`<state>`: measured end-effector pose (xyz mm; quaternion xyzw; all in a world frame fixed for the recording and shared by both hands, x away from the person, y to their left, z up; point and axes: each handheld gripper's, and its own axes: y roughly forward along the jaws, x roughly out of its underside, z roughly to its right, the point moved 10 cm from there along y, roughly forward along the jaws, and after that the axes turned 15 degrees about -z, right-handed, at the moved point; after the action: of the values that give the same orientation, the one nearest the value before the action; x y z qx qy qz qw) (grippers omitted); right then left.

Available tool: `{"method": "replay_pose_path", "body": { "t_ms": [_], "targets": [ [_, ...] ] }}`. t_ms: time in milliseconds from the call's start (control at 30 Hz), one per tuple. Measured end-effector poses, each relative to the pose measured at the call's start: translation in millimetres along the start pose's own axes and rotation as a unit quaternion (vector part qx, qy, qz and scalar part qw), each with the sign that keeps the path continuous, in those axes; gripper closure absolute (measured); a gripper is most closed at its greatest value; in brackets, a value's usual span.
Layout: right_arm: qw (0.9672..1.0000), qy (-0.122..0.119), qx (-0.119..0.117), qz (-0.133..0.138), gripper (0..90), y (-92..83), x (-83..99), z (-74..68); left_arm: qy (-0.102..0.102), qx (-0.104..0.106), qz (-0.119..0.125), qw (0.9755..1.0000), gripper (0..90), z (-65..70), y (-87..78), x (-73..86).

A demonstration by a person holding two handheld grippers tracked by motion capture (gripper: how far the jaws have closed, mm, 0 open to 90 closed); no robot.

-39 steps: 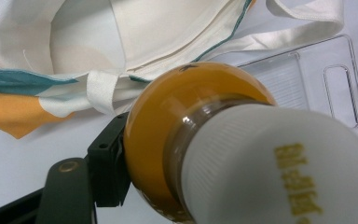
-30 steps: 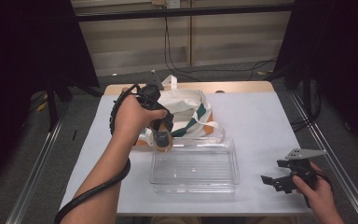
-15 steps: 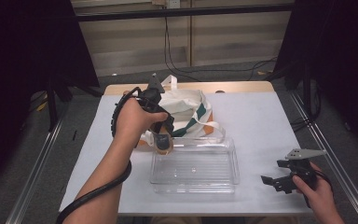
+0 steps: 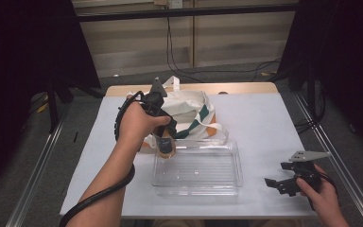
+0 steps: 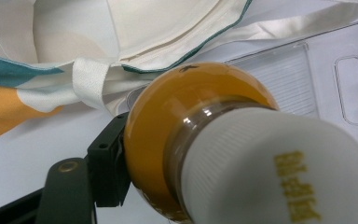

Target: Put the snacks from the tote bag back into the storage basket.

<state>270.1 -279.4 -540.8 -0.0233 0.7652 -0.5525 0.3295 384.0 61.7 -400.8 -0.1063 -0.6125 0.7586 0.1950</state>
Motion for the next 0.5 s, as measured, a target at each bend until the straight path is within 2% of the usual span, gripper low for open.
{"method": "replay_pose_path", "body": {
  "t_ms": [500],
  "targets": [
    [1.0000, -0.002, 0.000, 0.001, 2.9, 1.1, -0.6, -0.9, 0.001, -0.001, -0.004, 1.0000, 30.2, -1.6, 8.0, -1.2]
  ]
}}
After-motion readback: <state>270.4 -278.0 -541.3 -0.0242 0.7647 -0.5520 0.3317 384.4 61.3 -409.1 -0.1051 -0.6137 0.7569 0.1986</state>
